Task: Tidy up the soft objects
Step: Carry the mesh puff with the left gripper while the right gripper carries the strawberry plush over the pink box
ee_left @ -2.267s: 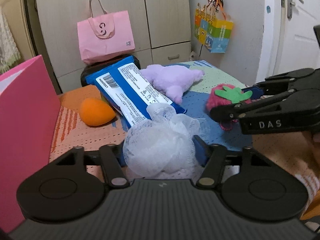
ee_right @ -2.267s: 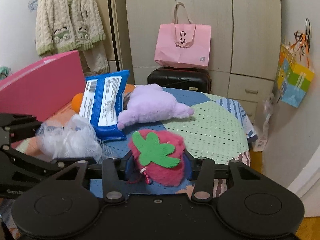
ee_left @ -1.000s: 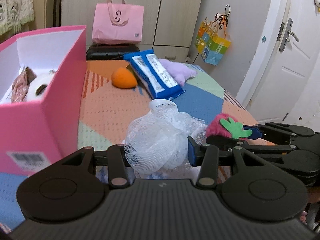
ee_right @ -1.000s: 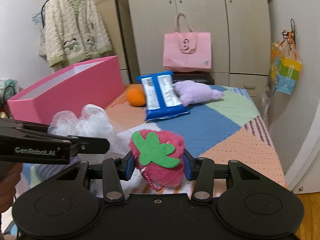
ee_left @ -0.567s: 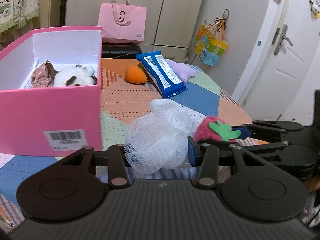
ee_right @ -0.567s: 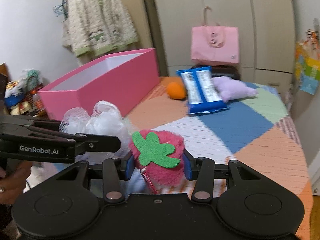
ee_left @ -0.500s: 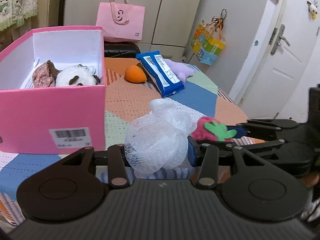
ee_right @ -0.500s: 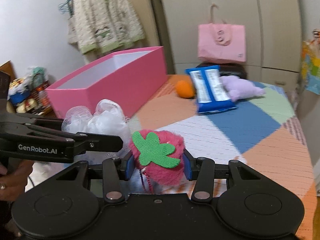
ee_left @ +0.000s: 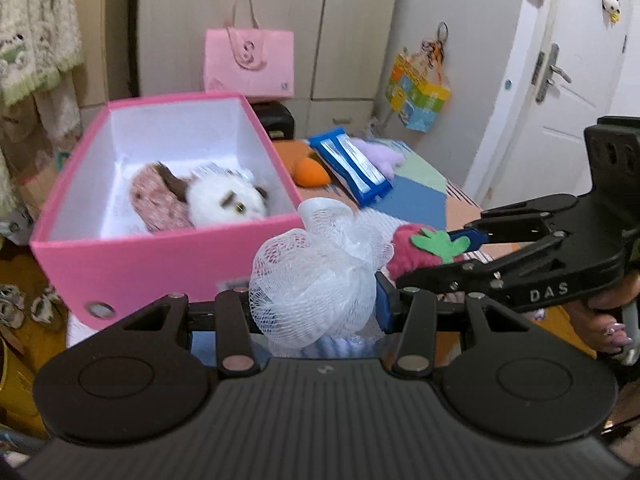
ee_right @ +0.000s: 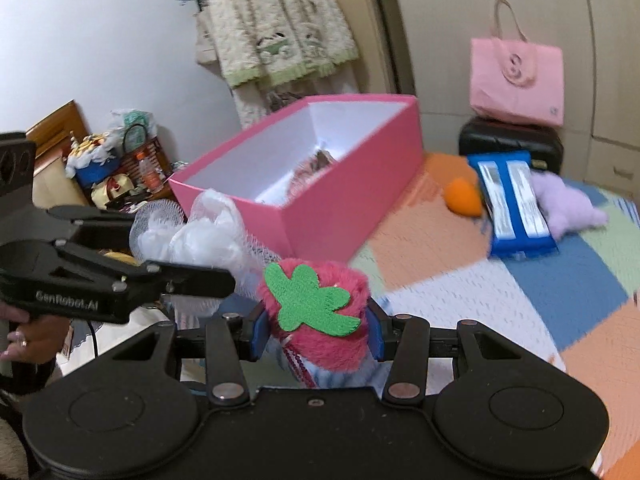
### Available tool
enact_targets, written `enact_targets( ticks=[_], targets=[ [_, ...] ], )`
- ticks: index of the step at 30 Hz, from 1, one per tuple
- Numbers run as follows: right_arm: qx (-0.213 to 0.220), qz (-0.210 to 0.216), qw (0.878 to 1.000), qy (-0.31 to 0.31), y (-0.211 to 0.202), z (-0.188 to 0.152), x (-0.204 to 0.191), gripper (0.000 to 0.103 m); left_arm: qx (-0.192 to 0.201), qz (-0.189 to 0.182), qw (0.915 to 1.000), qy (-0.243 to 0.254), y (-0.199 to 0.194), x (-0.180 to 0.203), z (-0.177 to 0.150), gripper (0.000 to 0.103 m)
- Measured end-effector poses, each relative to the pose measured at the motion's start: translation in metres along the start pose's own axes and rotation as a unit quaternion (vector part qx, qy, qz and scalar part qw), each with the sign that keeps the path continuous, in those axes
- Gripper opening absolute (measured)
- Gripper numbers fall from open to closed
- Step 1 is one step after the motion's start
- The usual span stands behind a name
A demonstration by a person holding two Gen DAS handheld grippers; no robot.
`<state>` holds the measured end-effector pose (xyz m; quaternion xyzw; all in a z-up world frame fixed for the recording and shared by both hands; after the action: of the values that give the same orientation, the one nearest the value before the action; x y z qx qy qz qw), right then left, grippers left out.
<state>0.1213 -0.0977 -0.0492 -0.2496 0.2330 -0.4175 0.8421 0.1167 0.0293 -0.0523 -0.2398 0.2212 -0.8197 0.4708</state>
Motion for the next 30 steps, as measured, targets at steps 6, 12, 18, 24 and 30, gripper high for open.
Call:
enact_targets(
  ticks=[6,12,18,24,30],
  targets=[
    [0.019,-0.012,0.999,-0.034,0.006,0.029,-0.011,0.053,0.025,-0.001,0.9997,-0.004,-0.014,-0.017,0.022,0.044],
    [0.034,-0.012,0.998,-0.049,0.018,0.062,-0.014,0.053,0.039,0.006,0.9991,-0.013,-0.013,-0.034,0.044,0.045],
    [0.048,-0.022,0.995,-0.083,0.035,0.095,-0.015,0.053,0.051,0.025,0.9982,-0.021,-0.004,-0.054,0.072,0.045],
    [0.053,-0.038,0.990,-0.123,0.065,0.134,-0.004,0.053,0.045,0.047,0.9972,-0.036,0.020,-0.079,0.104,0.045],
    [0.033,-0.044,0.986,-0.159,0.106,0.166,0.018,0.053,0.023,0.071,0.9952,-0.063,0.064,-0.113,0.133,0.045]
  ],
)
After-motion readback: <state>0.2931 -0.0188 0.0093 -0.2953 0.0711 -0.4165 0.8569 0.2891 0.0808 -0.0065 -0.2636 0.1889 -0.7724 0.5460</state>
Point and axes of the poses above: each gripper's, at about its wrist camera, not at the fingertips, and y roughly the way its jaws point, x to its right, z to its top, the point moved 8 cm from there along y, roughly the way its jaws point, and after that the axes turned 3 degrees about -y, right-handed, at the moved point
